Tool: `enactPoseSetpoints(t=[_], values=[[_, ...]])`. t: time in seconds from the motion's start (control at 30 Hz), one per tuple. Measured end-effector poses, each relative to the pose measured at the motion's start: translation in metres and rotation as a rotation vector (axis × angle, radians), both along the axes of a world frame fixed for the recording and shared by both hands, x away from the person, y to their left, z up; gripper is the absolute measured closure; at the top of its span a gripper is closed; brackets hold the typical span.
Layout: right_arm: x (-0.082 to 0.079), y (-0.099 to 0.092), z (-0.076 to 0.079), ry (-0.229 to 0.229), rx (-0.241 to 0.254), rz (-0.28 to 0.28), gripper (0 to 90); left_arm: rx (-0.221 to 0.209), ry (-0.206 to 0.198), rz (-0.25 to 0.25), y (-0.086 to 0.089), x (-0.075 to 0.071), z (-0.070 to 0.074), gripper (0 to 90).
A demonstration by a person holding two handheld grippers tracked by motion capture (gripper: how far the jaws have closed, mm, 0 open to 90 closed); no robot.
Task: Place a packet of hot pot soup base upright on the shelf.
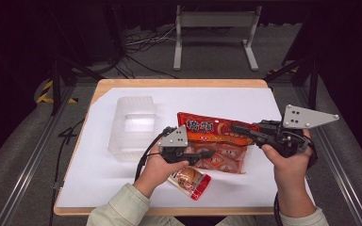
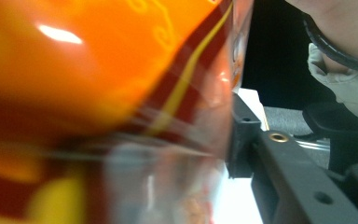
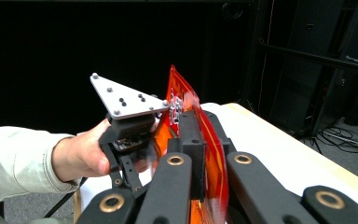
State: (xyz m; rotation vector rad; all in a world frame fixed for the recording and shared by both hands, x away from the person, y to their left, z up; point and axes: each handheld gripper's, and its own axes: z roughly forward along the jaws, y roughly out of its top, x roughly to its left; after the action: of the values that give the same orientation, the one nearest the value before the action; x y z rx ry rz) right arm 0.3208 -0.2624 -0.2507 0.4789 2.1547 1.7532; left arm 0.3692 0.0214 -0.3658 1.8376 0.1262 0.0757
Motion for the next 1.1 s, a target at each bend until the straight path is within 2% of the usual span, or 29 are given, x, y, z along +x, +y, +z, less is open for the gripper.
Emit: enactPoseSetpoints(t=[0.1, 0.2, 0.3, 0.5, 0.67, 0.8, 0.93, 1.1], values=[[0.0, 0.001, 0.0, -0.002, 0.004, 0.001, 90.0, 0.017, -0.006, 0.007, 0.003, -0.002, 0.004, 70.1], [0.001, 0.001, -0.001, 0.002, 0.006, 0.0, 90.0, 0.029, 0.025, 0.001, 0.005, -0.002, 0.006, 70.1], [0.002, 0.001, -0.001, 0.002, 0.006, 0.0, 90.0, 0.032, 0.015, 0.003, 0.005, -0.002, 0.006, 70.2], [0.002, 0.001, -0.001, 0.002, 0.011, 0.0, 90.0, 0.035, 0.048, -0.002, 0.007, -0.003, 0.009, 70.3], [0.003, 0.0, -0.002, 0.01, 0.016, -0.002, 89.2, 0.042, 0.035, -0.002, 0.01, -0.001, 0.012, 70.5], [0.007, -0.001, -0.004, 0.008, 0.003, -0.022, 82.5, 0.048, 0.06, -0.015, 0.014, 0.001, 0.013, 70.6], [0.012, -0.002, -0.006, 0.025, -0.009, -0.04, 69.6, 0.049, 0.065, 0.005, 0.018, 0.004, 0.012, 70.6], [0.018, -0.012, -0.01, 0.041, 0.003, -0.07, 58.9, 0.005, 0.071, 0.03, 0.03, 0.012, 0.016, 70.6]])
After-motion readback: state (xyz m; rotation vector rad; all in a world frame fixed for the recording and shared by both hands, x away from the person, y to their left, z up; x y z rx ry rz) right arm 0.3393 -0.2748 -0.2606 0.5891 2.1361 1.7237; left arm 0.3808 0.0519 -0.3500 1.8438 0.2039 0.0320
